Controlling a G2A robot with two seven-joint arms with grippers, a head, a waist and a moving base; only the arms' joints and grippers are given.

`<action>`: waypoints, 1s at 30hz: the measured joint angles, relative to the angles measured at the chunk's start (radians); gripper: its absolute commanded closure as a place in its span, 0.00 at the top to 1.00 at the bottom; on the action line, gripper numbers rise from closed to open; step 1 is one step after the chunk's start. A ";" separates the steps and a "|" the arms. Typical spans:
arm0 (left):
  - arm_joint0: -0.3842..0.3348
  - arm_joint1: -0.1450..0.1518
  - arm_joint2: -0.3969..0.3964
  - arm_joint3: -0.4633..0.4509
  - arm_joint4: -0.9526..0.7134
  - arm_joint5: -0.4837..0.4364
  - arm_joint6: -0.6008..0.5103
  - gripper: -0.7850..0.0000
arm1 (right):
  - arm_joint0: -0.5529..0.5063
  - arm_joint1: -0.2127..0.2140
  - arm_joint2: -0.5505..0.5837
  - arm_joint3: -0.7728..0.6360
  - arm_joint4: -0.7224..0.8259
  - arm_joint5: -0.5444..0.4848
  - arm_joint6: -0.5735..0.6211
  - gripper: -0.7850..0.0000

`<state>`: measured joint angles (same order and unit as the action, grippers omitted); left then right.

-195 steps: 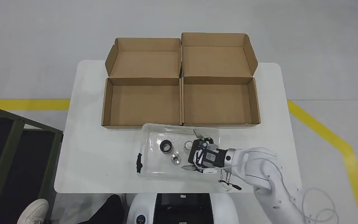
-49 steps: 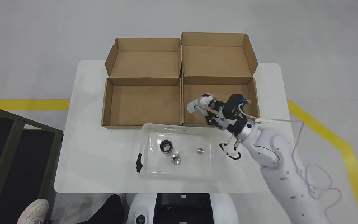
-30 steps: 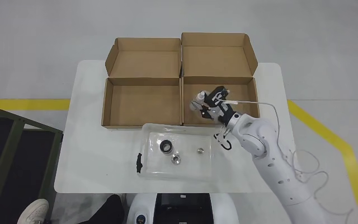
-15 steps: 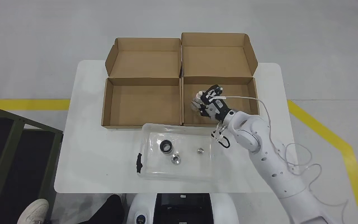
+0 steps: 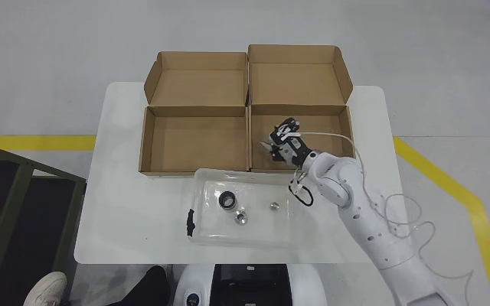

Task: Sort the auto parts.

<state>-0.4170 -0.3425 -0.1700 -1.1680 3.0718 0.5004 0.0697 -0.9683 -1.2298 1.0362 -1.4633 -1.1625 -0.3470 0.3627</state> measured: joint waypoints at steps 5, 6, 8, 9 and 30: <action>0.000 0.000 0.000 0.000 0.000 0.000 0.000 1.00 | -0.010 0.002 0.016 -0.034 -0.002 -0.005 0.002 0.89; 0.000 0.000 0.000 0.000 0.000 0.000 0.000 1.00 | -0.014 0.003 0.021 -0.046 -0.004 -0.006 0.000 0.91; 0.000 0.000 0.000 0.000 0.000 0.000 0.000 1.00 | -0.026 0.007 0.034 -0.080 -0.011 -0.008 -0.001 0.98; 0.000 0.000 0.000 0.000 0.000 0.000 0.000 1.00 | -0.032 0.008 0.041 -0.097 -0.014 -0.009 0.000 1.00; 0.000 0.000 0.000 0.000 0.000 0.000 0.000 1.00 | -0.248 0.050 0.139 -0.546 -0.084 -0.188 0.005 1.00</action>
<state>-0.4170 -0.3425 -0.1700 -1.1680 3.0718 0.5004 0.0697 -1.2167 -1.1797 1.1756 -2.0098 -1.2461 -0.5354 0.3681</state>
